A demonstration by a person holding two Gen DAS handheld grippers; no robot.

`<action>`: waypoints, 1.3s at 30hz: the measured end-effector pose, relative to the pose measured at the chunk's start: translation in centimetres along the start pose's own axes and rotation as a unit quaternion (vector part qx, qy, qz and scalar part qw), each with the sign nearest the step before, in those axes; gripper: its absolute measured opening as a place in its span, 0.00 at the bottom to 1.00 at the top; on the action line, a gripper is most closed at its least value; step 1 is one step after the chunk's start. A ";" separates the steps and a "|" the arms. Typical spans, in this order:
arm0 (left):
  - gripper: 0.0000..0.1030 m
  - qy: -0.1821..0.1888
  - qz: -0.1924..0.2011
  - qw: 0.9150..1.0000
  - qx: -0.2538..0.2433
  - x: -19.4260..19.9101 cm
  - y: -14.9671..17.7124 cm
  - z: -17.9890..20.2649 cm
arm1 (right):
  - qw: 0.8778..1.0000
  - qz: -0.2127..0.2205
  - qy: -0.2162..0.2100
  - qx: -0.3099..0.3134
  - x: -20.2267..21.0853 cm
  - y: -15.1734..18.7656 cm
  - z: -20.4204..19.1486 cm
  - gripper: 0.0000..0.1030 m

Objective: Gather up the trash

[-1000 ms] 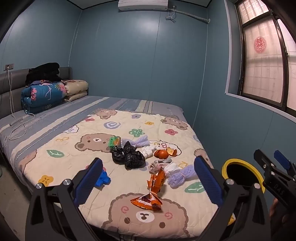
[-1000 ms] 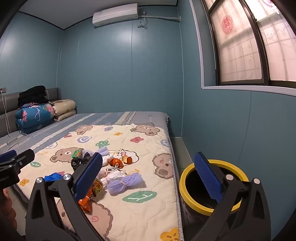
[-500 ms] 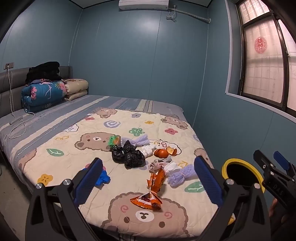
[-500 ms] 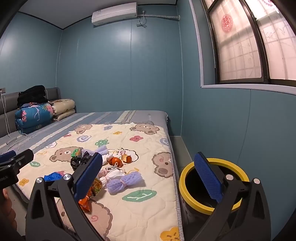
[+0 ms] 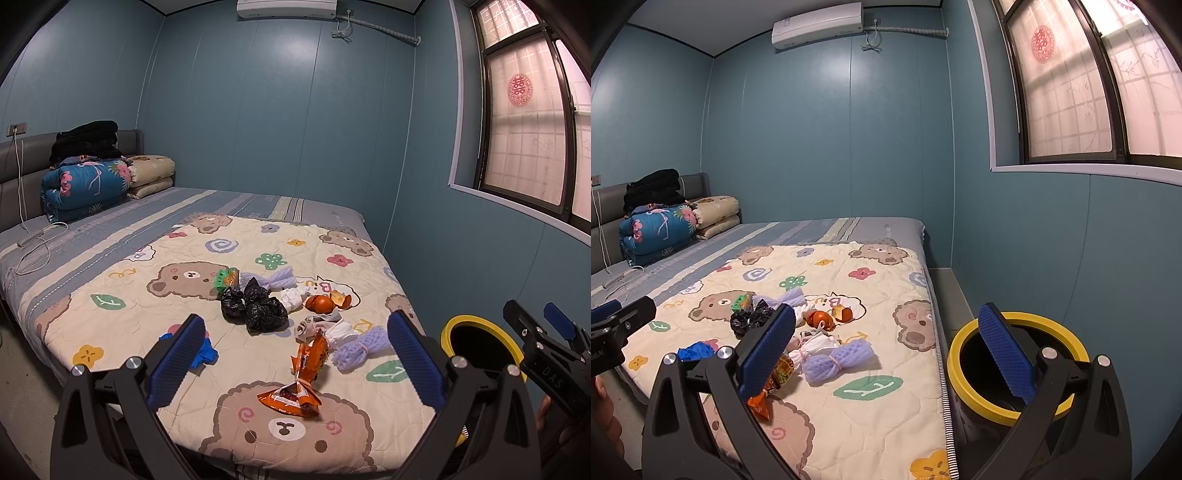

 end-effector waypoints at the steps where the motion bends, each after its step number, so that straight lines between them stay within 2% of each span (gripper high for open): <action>1: 0.93 0.001 0.000 1.000 0.001 0.0 0.0 0.0 | 1.000 0.000 0.000 0.000 0.0 0.0 0.0 0.92; 39: 0.93 0.001 -0.002 1.000 0.003 0.0 0.5 0.3 | 1.000 -0.008 -0.002 -0.004 -0.3 0.5 -0.1 0.92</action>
Point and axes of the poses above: each gripper's, at about its wrist camera, not at the fingertips, and x roughly against the way its jaws point, z to its right, y to its underside, the point moved 7 cm from there along -x, roughly the way its jaws point, and after that the axes turned 8 degrees about -y, right-handed, at the moved point
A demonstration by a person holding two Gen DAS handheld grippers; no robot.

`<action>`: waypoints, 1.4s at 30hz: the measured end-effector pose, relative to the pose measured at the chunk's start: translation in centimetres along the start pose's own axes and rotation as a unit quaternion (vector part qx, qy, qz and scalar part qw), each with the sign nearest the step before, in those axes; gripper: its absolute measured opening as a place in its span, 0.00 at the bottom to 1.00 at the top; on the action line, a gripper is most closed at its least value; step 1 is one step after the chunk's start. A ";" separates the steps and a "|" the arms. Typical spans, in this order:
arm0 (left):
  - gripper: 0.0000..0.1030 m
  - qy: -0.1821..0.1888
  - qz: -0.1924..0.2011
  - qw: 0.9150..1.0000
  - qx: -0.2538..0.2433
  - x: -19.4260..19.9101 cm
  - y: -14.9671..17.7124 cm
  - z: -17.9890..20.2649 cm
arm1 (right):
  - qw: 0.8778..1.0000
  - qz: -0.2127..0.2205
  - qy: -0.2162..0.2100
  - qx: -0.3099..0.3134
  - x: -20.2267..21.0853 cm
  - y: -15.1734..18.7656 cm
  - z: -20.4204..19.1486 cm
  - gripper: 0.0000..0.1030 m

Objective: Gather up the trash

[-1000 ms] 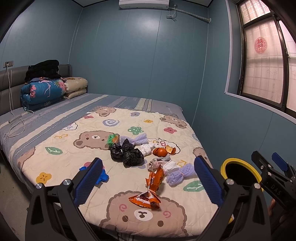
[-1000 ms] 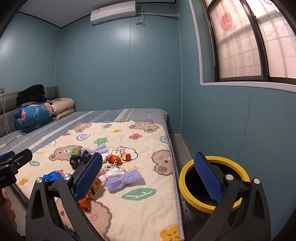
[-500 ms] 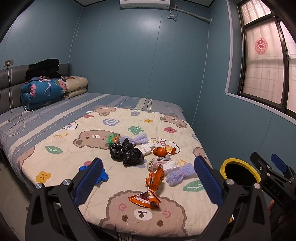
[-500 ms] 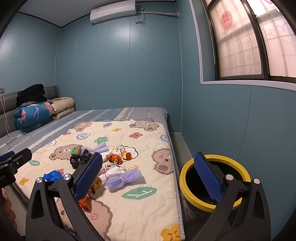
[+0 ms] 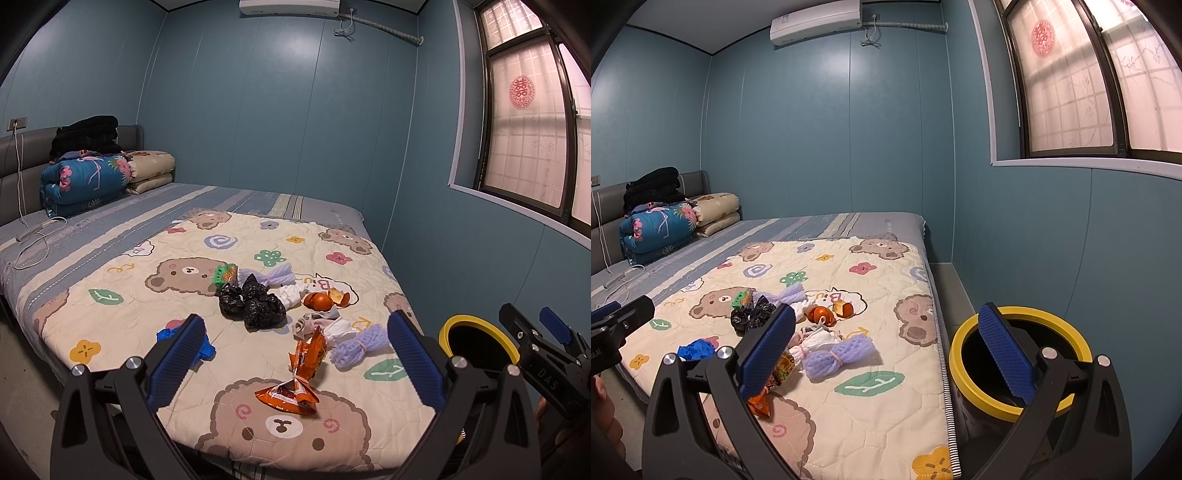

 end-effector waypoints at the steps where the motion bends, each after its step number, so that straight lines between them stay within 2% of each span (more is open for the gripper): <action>1: 0.93 0.000 0.000 1.000 0.000 0.0 0.0 0.0 | 1.000 0.000 0.000 0.000 0.0 0.0 0.0 0.92; 33: 0.93 -0.001 -0.005 1.000 0.004 -0.2 0.1 0.0 | 1.000 -0.014 0.001 -0.006 -1.0 0.1 0.3 0.92; 39: 0.93 -0.010 -0.014 1.000 0.008 -1.5 -0.2 -1.3 | 1.000 -0.019 -0.020 0.005 -2.5 -0.2 -0.2 0.92; 42: 0.93 -0.025 -0.016 1.000 0.008 -2.4 -0.3 -2.6 | 1.000 -0.018 -0.013 0.016 -3.6 -0.5 -0.4 0.92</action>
Point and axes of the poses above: each gripper's, at about its wrist camera, not at the fingertips, and x roughly against the way its jaws point, z to its right, y to its underside, the point moved 7 cm from there along -x, roughly the way its jaws point, and after that the axes turned 8 degrees about -y, right-handed, at the moved point
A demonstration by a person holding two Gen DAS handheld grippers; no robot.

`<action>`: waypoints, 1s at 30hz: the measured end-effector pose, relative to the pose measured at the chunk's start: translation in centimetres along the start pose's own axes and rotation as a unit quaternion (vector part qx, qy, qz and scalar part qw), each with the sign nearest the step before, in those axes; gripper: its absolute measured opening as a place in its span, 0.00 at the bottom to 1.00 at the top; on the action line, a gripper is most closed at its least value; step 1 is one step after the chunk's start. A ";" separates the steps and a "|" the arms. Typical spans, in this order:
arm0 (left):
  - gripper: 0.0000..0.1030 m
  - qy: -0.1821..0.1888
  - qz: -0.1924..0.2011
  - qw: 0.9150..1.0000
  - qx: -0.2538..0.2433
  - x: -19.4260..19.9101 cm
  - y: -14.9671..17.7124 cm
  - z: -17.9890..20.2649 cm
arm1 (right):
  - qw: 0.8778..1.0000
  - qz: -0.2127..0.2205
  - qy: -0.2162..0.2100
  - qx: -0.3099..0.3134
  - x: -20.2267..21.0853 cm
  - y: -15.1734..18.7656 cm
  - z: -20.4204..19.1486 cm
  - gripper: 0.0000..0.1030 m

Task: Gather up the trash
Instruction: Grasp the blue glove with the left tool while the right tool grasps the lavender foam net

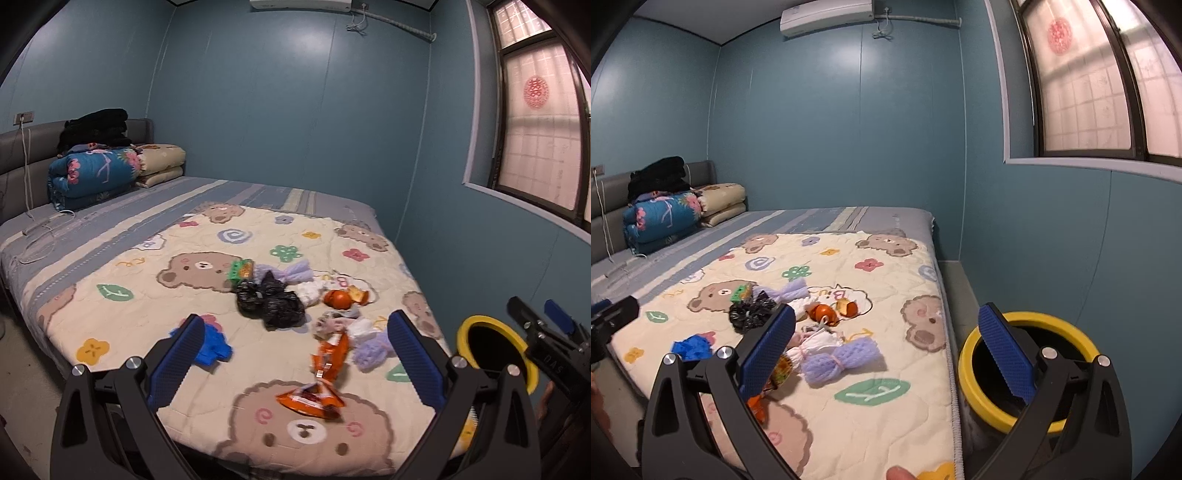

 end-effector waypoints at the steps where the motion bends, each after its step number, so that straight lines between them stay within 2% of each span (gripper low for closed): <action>1: 0.93 -0.007 -0.001 1.000 0.000 -0.4 -0.1 -0.6 | 1.000 -0.004 -0.005 -0.004 -0.5 0.0 0.0 0.92; 6: 0.93 -0.033 -0.013 0.999 -0.003 -2.7 0.1 -4.4 | 0.996 -0.053 -0.055 -0.050 -4.2 0.3 0.9 0.92; 11: 0.93 -0.063 -0.040 0.997 -0.029 -5.4 1.8 -7.9 | 0.993 -0.095 -0.055 -0.046 -7.6 1.4 1.1 0.92; 14: 0.93 -0.062 -0.066 0.995 -0.036 -6.9 3.2 -9.6 | 0.988 -0.127 -0.072 -0.058 -9.6 2.8 0.9 0.92; 17: 0.93 -0.065 -0.079 0.994 -0.040 -8.6 4.2 -10.9 | 0.985 -0.148 -0.076 -0.039 -11.5 4.2 0.2 0.92; 24: 0.93 -0.077 -0.132 0.988 -0.024 -14.3 5.7 -13.0 | 0.983 -0.166 -0.065 -0.038 -15.4 6.2 0.5 0.92; 30: 0.93 -0.079 -0.163 0.983 0.002 -18.4 6.5 -13.9 | 0.977 -0.192 -0.081 -0.040 -18.2 7.6 0.6 0.92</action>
Point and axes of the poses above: each gripper's, at about its wrist camera, not at the fingertips, and x roughly against the way its jaws point, z to its right, y to its underside, the point moved 7 cm from there along -x, roughly the way its jaws point, and after that the axes turned 8 degrees about -y, right-handed, at the moved point
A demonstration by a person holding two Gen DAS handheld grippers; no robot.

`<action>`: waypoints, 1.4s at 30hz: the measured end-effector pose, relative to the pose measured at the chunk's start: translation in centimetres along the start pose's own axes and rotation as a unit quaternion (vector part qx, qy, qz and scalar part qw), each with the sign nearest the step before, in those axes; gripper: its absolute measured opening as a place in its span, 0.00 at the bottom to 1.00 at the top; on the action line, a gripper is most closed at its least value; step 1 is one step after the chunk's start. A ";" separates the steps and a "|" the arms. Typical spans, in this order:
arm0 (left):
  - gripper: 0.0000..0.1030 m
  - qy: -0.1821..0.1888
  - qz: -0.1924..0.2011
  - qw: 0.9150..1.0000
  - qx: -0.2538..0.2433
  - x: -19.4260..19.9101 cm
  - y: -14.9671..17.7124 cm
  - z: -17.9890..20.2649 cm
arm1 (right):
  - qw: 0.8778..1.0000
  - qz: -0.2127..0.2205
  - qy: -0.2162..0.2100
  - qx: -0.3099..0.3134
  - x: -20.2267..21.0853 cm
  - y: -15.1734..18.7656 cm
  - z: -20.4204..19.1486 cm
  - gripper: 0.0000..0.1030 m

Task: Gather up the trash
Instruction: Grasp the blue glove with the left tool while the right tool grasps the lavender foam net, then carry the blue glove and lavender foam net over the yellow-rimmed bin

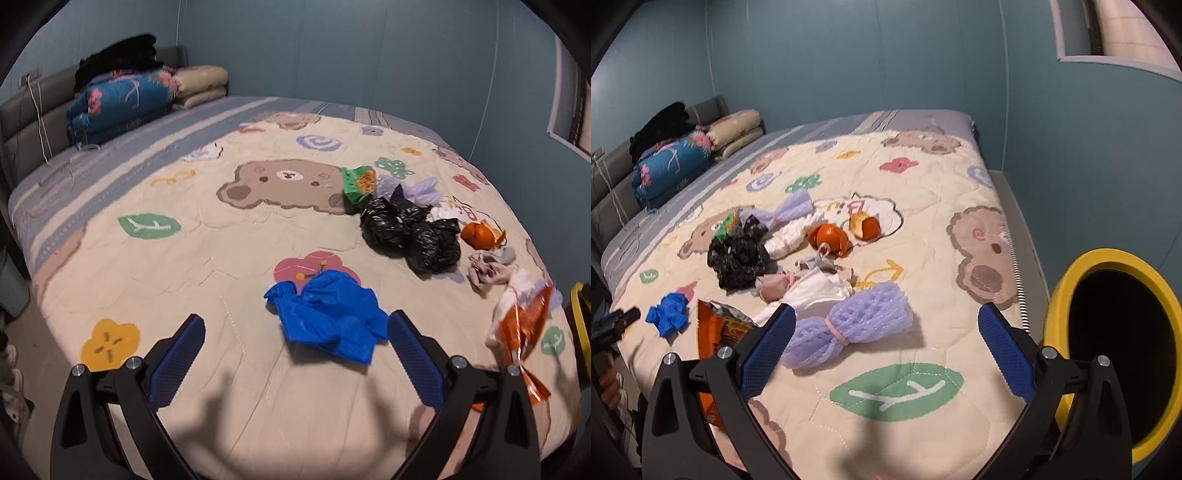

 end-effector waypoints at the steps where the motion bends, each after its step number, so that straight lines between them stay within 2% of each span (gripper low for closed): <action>1: 0.93 0.001 -0.003 1.000 0.002 -0.5 -0.1 0.1 | 1.000 -0.007 -0.003 0.000 -0.5 0.1 -0.1 0.92; 4: 0.93 -0.006 -0.006 1.000 0.002 -1.7 -0.6 0.3 | 0.999 -0.027 -0.017 0.002 -2.3 0.2 -0.6 0.92; 7: 0.93 -0.009 -0.010 1.000 -0.001 -2.8 -1.2 0.7 | 0.999 -0.040 -0.013 0.010 -3.9 0.1 -0.7 0.92; 14: 0.93 0.031 -0.058 0.998 -0.016 -6.1 -0.7 3.3 | 0.993 -0.096 -0.041 -0.056 -8.2 0.2 1.5 0.92; 15: 0.93 0.034 -0.061 0.997 -0.018 -6.3 -0.4 3.5 | 0.992 -0.105 -0.045 -0.060 -8.7 0.6 1.6 0.90; 17: 0.93 0.043 -0.069 0.996 -0.027 -6.8 0.1 4.2 | 0.990 -0.117 -0.046 -0.057 -9.3 1.1 1.6 0.77; 19: 0.88 0.047 -0.079 0.995 -0.033 -7.4 0.5 4.7 | 0.990 -0.124 -0.049 -0.052 -9.7 1.5 1.3 0.77; 21: 0.79 0.049 -0.086 0.994 -0.037 -7.8 0.8 5.0 | 0.990 -0.124 -0.053 -0.048 -9.9 1.7 1.1 0.72; 22: 0.76 0.048 -0.084 0.995 -0.039 -7.8 0.8 5.1 | 0.990 -0.123 -0.055 -0.046 -9.8 1.7 0.9 0.68; 24: 0.63 0.047 -0.084 0.994 -0.044 -7.9 0.8 5.3 | 0.989 -0.124 -0.062 -0.042 -9.9 1.8 0.5 0.59; 27: 0.50 0.038 -0.081 0.994 -0.057 -7.8 1.0 5.6 | 0.989 -0.129 -0.065 -0.040 -10.1 2.1 0.1 0.49; 29: 0.43 0.036 -0.071 0.995 -0.064 -7.5 1.2 5.8 | 0.989 -0.125 -0.070 -0.038 -9.9 2.1 -0.3 0.35; 32: 0.34 0.035 -0.061 0.995 -0.066 -7.0 1.2 6.0 | 0.989 -0.117 -0.077 -0.044 -9.1 1.9 -0.5 0.21; 33: 0.32 0.037 -0.061 0.996 -0.062 -6.9 1.1 5.9 | 0.989 -0.116 -0.081 -0.045 -8.9 1.9 -0.6 0.20; 34: 0.31 0.040 -0.062 0.996 -0.057 -6.7 1.0 5.8 | 0.989 -0.114 -0.086 -0.048 -8.7 1.8 -0.7 0.13; 42: 0.28 0.059 -0.059 0.996 -0.032 -4.9 0.5 5.2 | 0.989 -0.087 -0.104 -0.052 -5.7 1.1 -1.0 0.13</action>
Point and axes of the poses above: each gripper's, at about its wrist camera, not at the fingertips, and x roughly against the way its jaws point, z to its right, y to its underside, the point moved 7 cm from there along -x, roughly the way its jaws point, and after that the axes turned 8 degrees about -y, right-handed, at the moved point
